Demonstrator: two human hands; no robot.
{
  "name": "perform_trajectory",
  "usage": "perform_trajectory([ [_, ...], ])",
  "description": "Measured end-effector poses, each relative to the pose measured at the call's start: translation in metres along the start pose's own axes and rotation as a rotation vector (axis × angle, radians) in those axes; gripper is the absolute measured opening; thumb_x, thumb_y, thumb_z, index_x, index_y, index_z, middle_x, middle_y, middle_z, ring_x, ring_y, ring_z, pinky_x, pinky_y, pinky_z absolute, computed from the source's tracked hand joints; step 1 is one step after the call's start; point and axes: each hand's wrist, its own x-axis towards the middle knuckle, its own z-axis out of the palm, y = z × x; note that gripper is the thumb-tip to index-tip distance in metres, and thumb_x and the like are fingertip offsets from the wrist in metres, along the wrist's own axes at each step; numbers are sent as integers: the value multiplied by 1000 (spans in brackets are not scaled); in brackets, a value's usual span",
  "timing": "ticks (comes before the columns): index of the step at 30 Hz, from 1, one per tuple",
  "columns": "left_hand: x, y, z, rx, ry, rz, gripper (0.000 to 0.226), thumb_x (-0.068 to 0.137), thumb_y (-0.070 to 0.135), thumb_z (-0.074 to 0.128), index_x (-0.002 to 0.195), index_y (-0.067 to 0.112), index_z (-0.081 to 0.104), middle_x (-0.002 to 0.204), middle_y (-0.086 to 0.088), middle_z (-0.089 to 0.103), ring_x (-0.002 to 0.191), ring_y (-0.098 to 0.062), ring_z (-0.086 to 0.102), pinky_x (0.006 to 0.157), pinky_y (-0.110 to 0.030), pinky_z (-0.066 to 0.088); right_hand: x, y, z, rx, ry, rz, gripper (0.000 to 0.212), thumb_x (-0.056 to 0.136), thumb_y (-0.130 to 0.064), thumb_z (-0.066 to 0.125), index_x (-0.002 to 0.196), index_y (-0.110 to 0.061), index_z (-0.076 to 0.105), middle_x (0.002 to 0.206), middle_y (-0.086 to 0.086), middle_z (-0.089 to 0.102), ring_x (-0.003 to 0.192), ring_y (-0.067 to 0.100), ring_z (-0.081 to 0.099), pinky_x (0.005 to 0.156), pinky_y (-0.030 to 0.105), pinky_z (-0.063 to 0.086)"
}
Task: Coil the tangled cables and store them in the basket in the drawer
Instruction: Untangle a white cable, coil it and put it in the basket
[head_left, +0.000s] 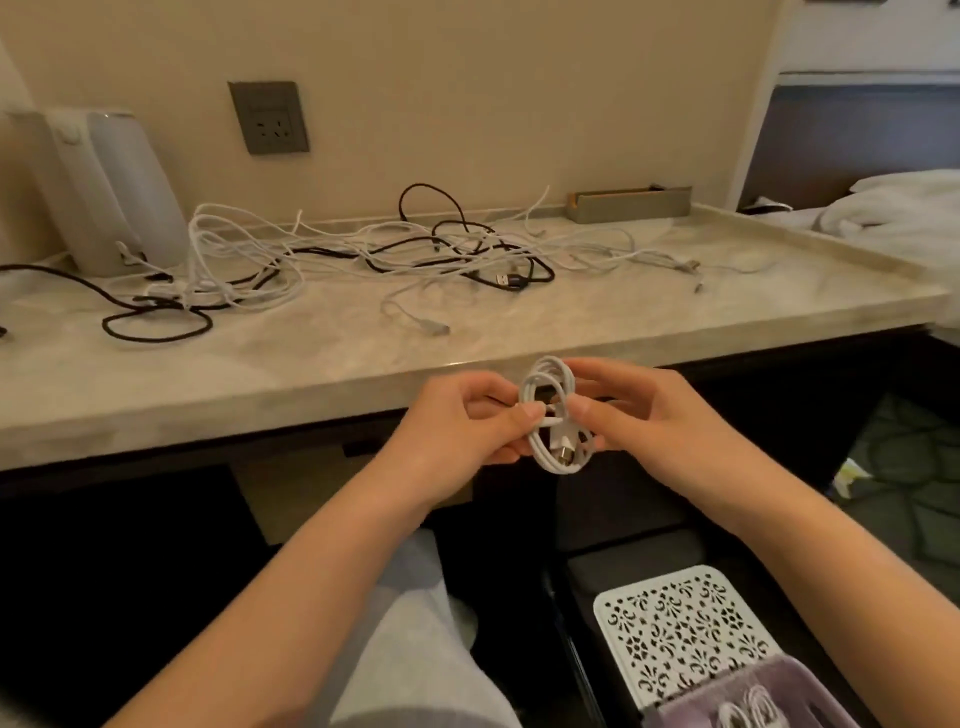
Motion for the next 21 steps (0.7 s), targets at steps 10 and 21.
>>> perform_trajectory([
  [10, -12, -75, 82, 54, -187, -262, 13, 88, 25, 67, 93, 14, 67, 78, 1, 72, 69, -4, 66, 64, -19, 52, -66, 92, -26, -159, 30, 218, 18, 89, -18, 62, 105, -21, 69, 83, -4, 73, 79, 7, 69, 69, 19, 53],
  [21, -10, -173, 160, 218, -437, -474, 20, 91, 30, 61, 100, 12, 63, 86, 1, 63, 79, -9, 60, 68, -22, 47, -112, 201, -49, -449, -79, 445, 5, 88, -20, 65, 92, -22, 62, 78, 8, 70, 78, 29, 66, 79, 48, 52],
])
